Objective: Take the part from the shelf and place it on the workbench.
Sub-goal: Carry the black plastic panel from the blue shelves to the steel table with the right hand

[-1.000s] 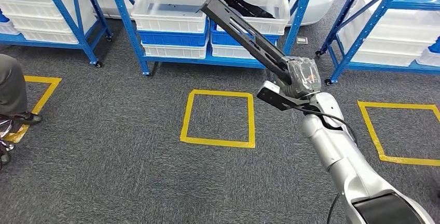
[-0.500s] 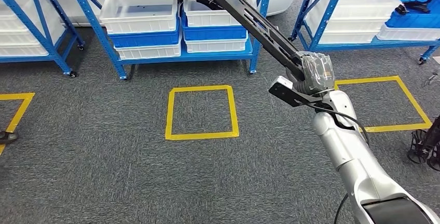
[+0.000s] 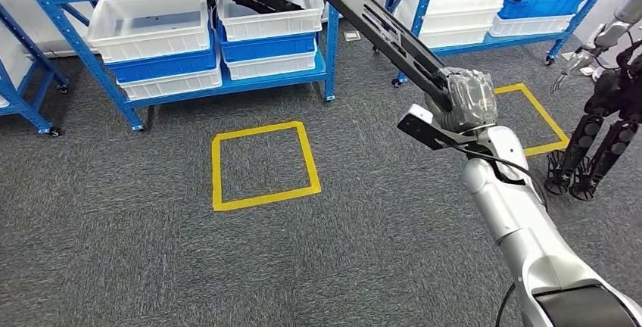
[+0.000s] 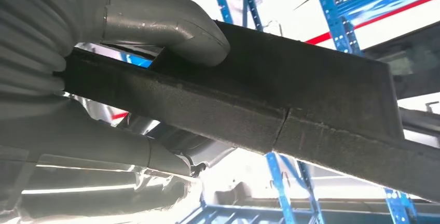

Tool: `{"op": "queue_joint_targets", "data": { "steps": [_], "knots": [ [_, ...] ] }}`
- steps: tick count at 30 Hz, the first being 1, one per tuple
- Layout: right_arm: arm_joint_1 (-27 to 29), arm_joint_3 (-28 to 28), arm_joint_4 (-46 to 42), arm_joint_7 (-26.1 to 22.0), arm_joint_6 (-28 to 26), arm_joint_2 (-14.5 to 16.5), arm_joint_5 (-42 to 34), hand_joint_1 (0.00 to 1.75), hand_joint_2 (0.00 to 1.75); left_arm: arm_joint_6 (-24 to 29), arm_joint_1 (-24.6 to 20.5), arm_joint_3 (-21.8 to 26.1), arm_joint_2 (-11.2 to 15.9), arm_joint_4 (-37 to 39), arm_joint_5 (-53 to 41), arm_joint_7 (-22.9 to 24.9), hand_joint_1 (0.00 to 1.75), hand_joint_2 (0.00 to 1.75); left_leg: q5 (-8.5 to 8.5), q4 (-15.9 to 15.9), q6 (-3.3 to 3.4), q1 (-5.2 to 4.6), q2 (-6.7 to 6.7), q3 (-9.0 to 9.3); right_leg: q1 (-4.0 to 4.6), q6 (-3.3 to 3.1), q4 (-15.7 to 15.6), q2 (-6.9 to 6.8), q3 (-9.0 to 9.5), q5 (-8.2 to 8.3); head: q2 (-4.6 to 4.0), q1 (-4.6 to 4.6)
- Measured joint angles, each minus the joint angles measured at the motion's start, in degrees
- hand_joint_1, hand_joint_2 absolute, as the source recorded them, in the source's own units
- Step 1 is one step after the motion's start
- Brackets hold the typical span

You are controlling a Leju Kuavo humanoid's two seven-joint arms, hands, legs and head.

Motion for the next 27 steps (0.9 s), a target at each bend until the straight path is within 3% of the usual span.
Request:
{"op": "queue_joint_targets", "data": {
  "steps": [1,3,5,6,7,8,10,12,14,15,17,19,21,22,23,25,27],
  "knots": [
    [-0.12,-0.17,-0.09,0.23,0.00,-0.27,0.24,1.75,1.75,-0.04,-0.04,0.01,-0.04,0.00,-0.11,0.13,0.00,0.00,0.35,-0.28,0.41,0.07,0.70,-0.03,0.06,0.19,1.03,-1.21,-0.76,-0.55,0.00,0.15],
    [-0.42,-0.45,-0.30,0.59,0.00,-0.86,0.61,1.75,1.75,-0.14,-0.02,0.01,-0.05,0.00,-0.32,0.38,0.00,0.00,0.77,-0.58,0.92,0.17,2.11,-0.17,-0.12,0.25,6.56,-4.32,-3.47,-3.29,0.00,0.48],
    [-0.41,-0.62,-0.43,0.92,0.01,-1.36,0.94,1.75,1.75,-0.45,0.07,0.01,-0.04,0.00,-0.53,0.67,0.00,0.00,0.80,-0.57,1.01,0.19,3.62,-0.34,-0.45,0.57,13.76,-5.31,-6.52,-6.09,0.00,0.64],
    [-0.25,-0.70,-0.46,1.07,0.01,-1.63,1.13,1.75,1.75,-0.68,0.10,0.01,-0.05,0.00,-0.69,0.79,0.00,0.00,0.79,-0.56,0.98,0.24,4.41,-0.38,-0.65,0.98,15.47,-5.48,-7.06,-6.57,0.00,0.65],
    [-0.09,-0.79,-0.47,1.17,0.01,-1.94,1.31,1.75,1.75,-0.94,0.09,0.00,-0.10,0.00,-0.84,0.89,0.00,0.00,0.76,-0.54,0.88,0.32,5.21,-0.40,-0.90,1.56,14.77,-5.74,-6.37,-6.19,0.00,0.69],
    [0.03,-0.86,-0.53,1.22,0.01,-2.26,1.44,1.75,1.75,-1.12,0.07,-0.01,-0.15,0.00,-0.97,0.95,0.00,0.00,0.71,-0.52,0.71,0.44,5.97,-0.39,-1.18,2.22,11.84,-6.28,-4.55,-5.15,0.00,0.67],
    [0.06,-0.96,-0.76,1.23,-0.04,-2.74,1.58,1.75,1.75,-1.31,-0.01,0.00,-0.16,-0.01,-1.07,1.01,0.00,0.00,0.52,-0.45,0.03,0.37,7.40,-0.29,-1.31,3.09,3.71,-8.78,0.18,-2.96,0.00,0.77],
    [0.14,-0.99,-0.99,1.26,-0.07,-2.97,1.67,1.75,1.75,-1.37,-0.10,0.00,-0.08,-0.02,-1.13,1.12,0.00,0.00,0.36,-0.40,-0.74,-0.02,8.58,-0.17,-0.91,2.53,-0.07,-9.92,2.15,-2.09,0.00,0.77],
    [0.41,-0.99,-1.08,1.31,-0.03,-3.19,1.79,1.75,1.75,-1.58,-0.19,-0.01,-0.05,-0.02,-1.19,1.31,0.00,0.00,0.28,-0.51,-1.22,-0.08,9.77,0.01,-0.74,1.46,-0.08,-8.53,1.86,-1.86,0.00,0.59],
    [0.51,-0.98,-1.11,1.33,0.00,-3.25,1.87,1.75,1.75,-1.73,-0.27,-0.01,-0.03,-0.02,-1.21,1.41,0.00,0.00,-0.01,-0.33,-1.50,0.15,9.61,0.01,-0.97,1.03,-0.10,-7.87,1.77,-1.75,0.00,0.53],
    [0.43,-0.96,-1.20,1.44,0.03,-3.06,2.16,1.75,1.75,-1.96,-0.35,0.00,0.08,-0.02,-1.15,1.50,0.00,0.00,-2.22,2.52,-1.88,0.59,6.95,-1.16,-1.28,-0.04,-0.19,-6.64,1.73,-1.53,0.00,0.33],
    [0.31,-0.92,-1.25,1.70,0.04,-2.30,2.68,1.75,1.75,-2.06,-0.18,0.08,0.17,-0.01,-0.97,1.50,0.00,0.00,-6.15,9.80,-1.90,0.70,3.72,-4.51,-1.06,-0.93,-0.21,-5.41,1.66,-1.41,0.00,0.13],
    [0.33,-0.79,-1.25,2.22,0.02,-1.19,3.49,1.75,1.75,-2.21,0.03,0.20,0.21,0.00,-0.64,1.51,0.00,0.00,-8.02,15.87,-1.68,0.65,2.85,-7.68,-0.58,-1.28,-0.19,-3.83,1.58,-1.31,0.00,0.11],
    [0.36,-0.67,-1.25,2.65,0.02,-0.61,3.97,1.75,1.75,-2.31,0.07,0.24,0.25,0.00,-0.49,1.52,0.00,0.00,-7.21,15.92,-1.46,0.62,2.74,-7.92,-0.40,-1.36,-0.17,-3.00,1.57,-1.26,0.00,0.12],
    [0.36,-0.56,-1.25,3.12,0.01,-0.06,4.42,1.75,1.75,-2.45,0.07,0.30,0.31,0.00,-0.36,1.54,0.00,0.00,-5.44,13.71,-1.16,0.59,2.53,-7.06,-0.25,-1.40,-0.16,-2.17,1.60,-1.23,0.00,0.11],
    [0.32,-0.34,-1.31,4.04,0.00,1.07,5.10,1.75,1.75,-2.83,0.07,0.54,0.54,0.01,-0.27,1.63,0.00,0.00,-1.45,5.90,-0.45,0.60,0.30,-3.48,-0.08,-1.39,-0.10,-0.73,1.59,-1.13,0.00,0.15],
    [0.20,-0.20,-1.37,4.54,0.05,1.91,5.41,1.75,1.75,-3.16,0.14,0.77,0.74,0.03,-0.24,1.76,0.00,0.00,0.14,1.16,-0.18,0.46,-1.49,-1.33,-0.02,-1.10,-0.03,0.36,1.30,-0.96,0.00,0.17]
  ]
}}
